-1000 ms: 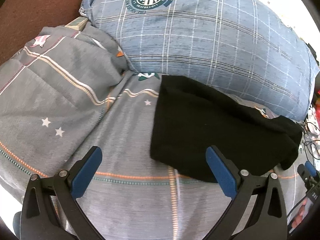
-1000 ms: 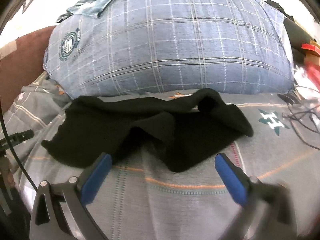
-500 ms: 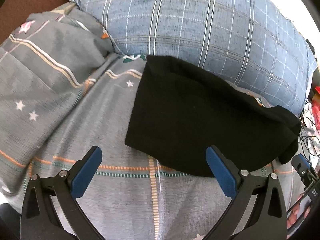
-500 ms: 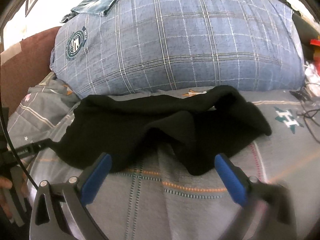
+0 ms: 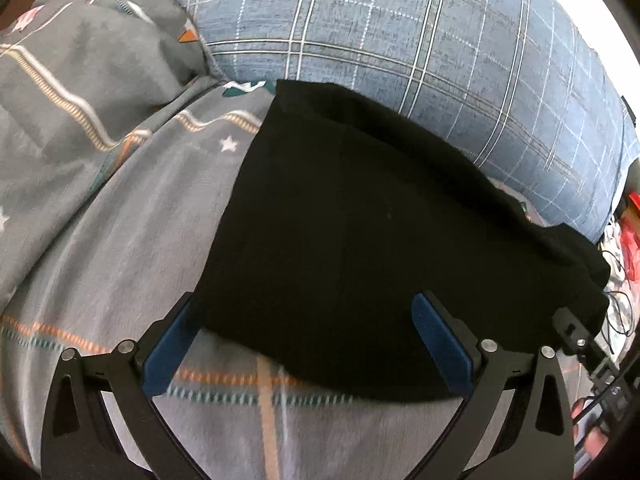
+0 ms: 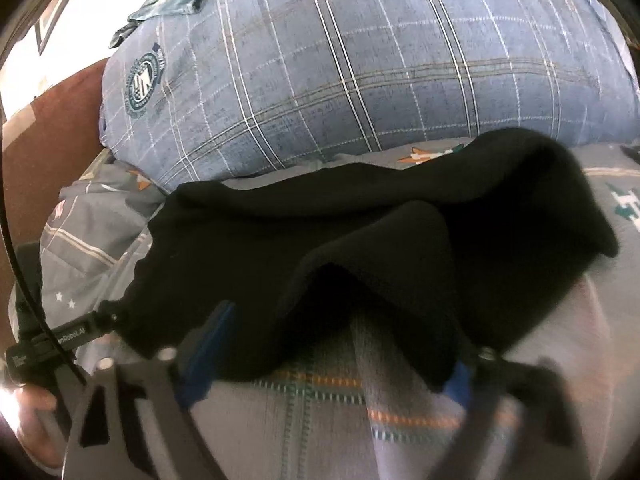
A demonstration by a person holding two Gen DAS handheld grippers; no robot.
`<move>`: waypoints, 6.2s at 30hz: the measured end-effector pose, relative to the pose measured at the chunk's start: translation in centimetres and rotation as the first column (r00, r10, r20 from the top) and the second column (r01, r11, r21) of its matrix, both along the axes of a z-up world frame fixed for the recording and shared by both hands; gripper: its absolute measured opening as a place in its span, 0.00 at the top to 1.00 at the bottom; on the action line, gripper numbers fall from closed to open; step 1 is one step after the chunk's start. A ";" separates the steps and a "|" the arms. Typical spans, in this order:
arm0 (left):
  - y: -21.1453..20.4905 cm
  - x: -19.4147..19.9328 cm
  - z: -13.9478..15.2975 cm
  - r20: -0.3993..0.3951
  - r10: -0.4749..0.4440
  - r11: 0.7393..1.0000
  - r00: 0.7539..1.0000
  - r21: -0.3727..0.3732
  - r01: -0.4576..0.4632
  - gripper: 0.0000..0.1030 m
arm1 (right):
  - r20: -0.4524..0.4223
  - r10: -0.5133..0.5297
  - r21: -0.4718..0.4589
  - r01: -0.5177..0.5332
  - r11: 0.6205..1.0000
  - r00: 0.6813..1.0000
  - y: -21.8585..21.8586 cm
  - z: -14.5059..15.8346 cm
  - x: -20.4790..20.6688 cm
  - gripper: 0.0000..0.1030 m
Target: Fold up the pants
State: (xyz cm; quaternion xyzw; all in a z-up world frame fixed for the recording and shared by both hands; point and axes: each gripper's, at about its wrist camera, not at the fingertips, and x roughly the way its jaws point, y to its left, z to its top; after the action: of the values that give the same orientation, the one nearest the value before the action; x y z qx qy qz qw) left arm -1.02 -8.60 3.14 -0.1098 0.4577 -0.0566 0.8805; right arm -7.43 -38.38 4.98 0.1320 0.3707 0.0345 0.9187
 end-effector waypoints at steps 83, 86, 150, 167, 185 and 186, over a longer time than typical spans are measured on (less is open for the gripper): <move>-6.7 -3.3 1.3 -0.032 -0.315 0.935 0.949 0.163 0.316 0.20 | -0.095 0.078 -0.131 -0.090 0.987 0.992 -4.5 -1.0 -1.2 0.96; -6.5 -3.3 1.5 -0.042 -0.316 0.935 0.948 0.156 0.319 0.20 | -0.027 0.054 -0.106 -0.057 0.993 0.998 -5.2 0.9 -3.0 0.96; 3.2 -3.6 2.9 0.056 -0.066 0.992 0.996 0.110 0.059 0.18 | 0.016 0.156 -0.077 -0.154 0.985 0.988 1.7 1.9 -4.0 0.56; 5.5 4.4 4.0 -0.001 -0.010 1.000 1.000 -0.013 0.010 0.16 | 0.044 0.285 -0.210 -0.271 0.940 0.957 5.6 3.0 0.5 0.39; 4.1 14.4 0.9 -0.241 0.066 0.992 0.968 -0.088 -0.089 0.14 | 0.017 0.407 -0.326 -0.380 0.866 0.913 6.2 1.9 4.9 0.29; 3.7 14.6 0.8 -0.240 0.067 0.994 0.969 -0.064 -0.085 0.14 | 0.008 0.413 -0.330 -0.388 0.861 0.911 6.3 1.7 5.0 0.29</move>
State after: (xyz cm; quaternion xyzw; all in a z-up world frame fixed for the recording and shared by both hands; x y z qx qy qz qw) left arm 13.59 -4.89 3.94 -0.1658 0.5527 -0.0263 0.8163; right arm -2.39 -32.11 6.69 -0.1006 0.3543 0.1689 0.9142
